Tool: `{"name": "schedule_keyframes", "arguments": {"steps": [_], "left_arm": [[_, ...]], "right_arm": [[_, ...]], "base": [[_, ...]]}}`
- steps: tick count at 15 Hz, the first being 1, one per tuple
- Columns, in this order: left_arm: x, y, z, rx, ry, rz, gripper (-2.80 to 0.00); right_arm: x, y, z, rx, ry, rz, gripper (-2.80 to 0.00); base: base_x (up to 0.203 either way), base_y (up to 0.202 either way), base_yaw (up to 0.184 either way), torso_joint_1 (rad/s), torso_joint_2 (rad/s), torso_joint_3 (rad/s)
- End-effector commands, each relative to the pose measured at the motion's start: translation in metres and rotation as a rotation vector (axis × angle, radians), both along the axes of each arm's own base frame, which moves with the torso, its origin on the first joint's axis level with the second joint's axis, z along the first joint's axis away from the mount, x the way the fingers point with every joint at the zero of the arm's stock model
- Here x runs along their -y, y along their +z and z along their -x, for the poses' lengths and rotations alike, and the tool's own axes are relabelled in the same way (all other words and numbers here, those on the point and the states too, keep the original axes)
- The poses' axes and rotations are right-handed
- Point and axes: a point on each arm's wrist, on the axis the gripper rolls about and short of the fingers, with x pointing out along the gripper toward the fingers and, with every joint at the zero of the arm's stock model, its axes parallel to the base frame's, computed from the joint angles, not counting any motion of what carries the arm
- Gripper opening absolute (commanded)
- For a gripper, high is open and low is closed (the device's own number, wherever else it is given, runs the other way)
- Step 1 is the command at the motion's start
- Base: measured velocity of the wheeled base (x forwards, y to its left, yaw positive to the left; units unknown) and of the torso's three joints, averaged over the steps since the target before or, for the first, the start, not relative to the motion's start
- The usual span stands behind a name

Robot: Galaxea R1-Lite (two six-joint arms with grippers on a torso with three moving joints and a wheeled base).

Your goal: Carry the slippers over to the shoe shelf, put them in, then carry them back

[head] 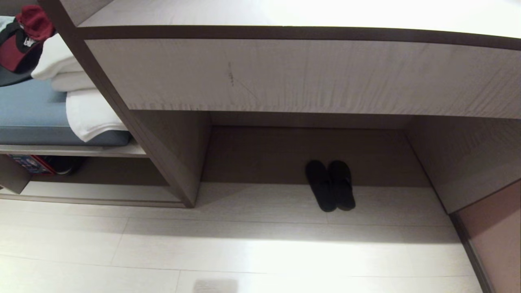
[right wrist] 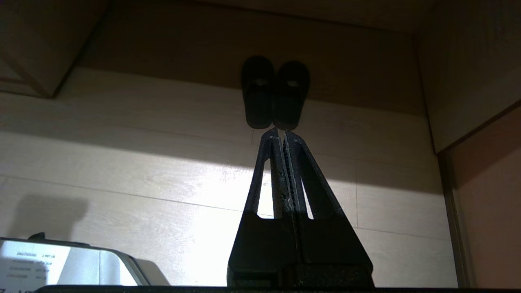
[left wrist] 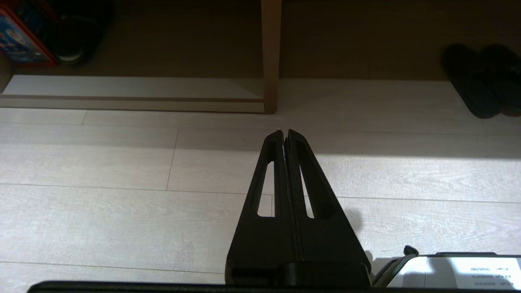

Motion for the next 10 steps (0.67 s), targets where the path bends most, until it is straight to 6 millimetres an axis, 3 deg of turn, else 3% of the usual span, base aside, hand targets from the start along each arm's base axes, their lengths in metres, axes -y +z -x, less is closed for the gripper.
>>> {"name": "schedule_keyframes", "arguments": {"steps": [1,10], "left_arm": [[0.0000,0.0001,0.0000,0.001,0.001,0.000,-2.80],[0.0000,0.0001,0.0000,0.001,0.001,0.000,-2.80]], "right_arm": [[0.0000,0.0000,-0.0001,-0.001,0.001,0.001,-2.80],[0.0000,0.0000,-0.0001,-0.001,0.001,0.001,-2.80]], "base": [[0.000,0.000,0.000,0.007,0.01,0.215],[0.000,0.000,0.000,0.002,0.00,0.200]]}}
